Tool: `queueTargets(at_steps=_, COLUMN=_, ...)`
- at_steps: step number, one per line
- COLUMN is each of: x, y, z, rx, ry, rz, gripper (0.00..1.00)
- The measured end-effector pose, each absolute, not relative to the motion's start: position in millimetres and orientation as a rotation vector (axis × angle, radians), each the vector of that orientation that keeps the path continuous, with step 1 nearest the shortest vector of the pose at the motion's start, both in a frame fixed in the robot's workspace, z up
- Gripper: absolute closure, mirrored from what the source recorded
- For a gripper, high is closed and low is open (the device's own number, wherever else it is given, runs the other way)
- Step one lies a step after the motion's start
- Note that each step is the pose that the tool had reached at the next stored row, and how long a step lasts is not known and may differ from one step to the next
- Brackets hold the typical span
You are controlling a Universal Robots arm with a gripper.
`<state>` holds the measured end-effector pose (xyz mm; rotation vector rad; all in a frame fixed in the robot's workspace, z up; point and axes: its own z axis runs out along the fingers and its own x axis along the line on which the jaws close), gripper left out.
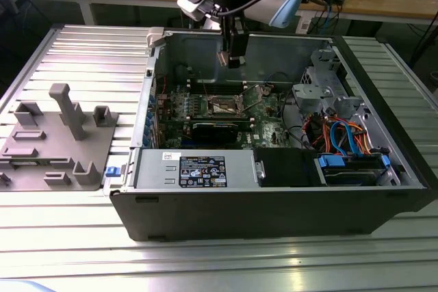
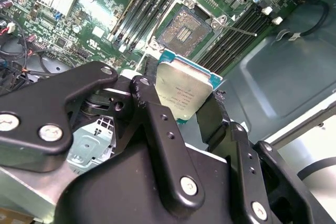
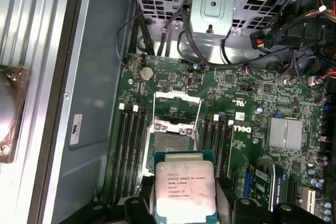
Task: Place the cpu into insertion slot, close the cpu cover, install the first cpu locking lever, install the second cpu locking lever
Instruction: 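Place the cpu into insertion slot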
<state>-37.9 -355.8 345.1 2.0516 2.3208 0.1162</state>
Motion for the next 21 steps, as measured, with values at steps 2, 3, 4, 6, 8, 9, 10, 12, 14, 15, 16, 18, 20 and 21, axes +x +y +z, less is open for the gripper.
queueTargets(at_steps=2, x=-37.9, y=-355.8, z=345.1, rx=2.059, ry=2.314, rz=0.116, gripper=0.45)
queueTargets(at_steps=3, x=-37.9, y=-355.8, z=345.1, rx=2.062, ry=2.312, rz=0.116, gripper=0.45)
queueTargets(at_steps=4, x=-37.9, y=-355.8, z=345.1, rx=2.065, ry=2.308, rz=0.116, gripper=0.45)
queueTargets(at_steps=6, x=-37.9, y=-355.7, z=345.1, rx=2.071, ry=2.303, rz=0.116, gripper=0.45)
queueTargets(at_steps=8, x=-37.9, y=-355.7, z=345.1, rx=2.077, ry=2.297, rz=0.115, gripper=0.45)
queueTargets(at_steps=9, x=-37.9, y=-355.8, z=345.1, rx=2.079, ry=2.295, rz=0.115, gripper=0.45)
queueTargets(at_steps=10, x=-37.9, y=-355.8, z=345.1, rx=2.081, ry=2.293, rz=0.115, gripper=0.45)
queueTargets(at_steps=12, x=-37.9, y=-355.8, z=345.1, rx=2.088, ry=2.287, rz=0.115, gripper=0.45)
queueTargets(at_steps=14, x=-37.9, y=-355.8, z=345.1, rx=2.093, ry=2.282, rz=0.115, gripper=0.45)
queueTargets(at_steps=15, x=-37.9, y=-355.7, z=345.1, rx=2.096, ry=2.279, rz=0.115, gripper=0.45)
queueTargets(at_steps=16, x=-37.9, y=-355.8, z=345.1, rx=2.099, ry=2.276, rz=0.115, gripper=0.45)
queueTargets(at_steps=18, x=-37.9, y=-355.8, z=345.1, rx=2.104, ry=2.271, rz=0.115, gripper=0.45)
queueTargets(at_steps=20, x=-37.9, y=-355.8, z=345.1, rx=2.109, ry=2.266, rz=0.114, gripper=0.45)
queueTargets(at_steps=21, x=-37.9, y=-355.8, z=345.0, rx=2.113, ry=2.263, rz=0.114, gripper=0.45)
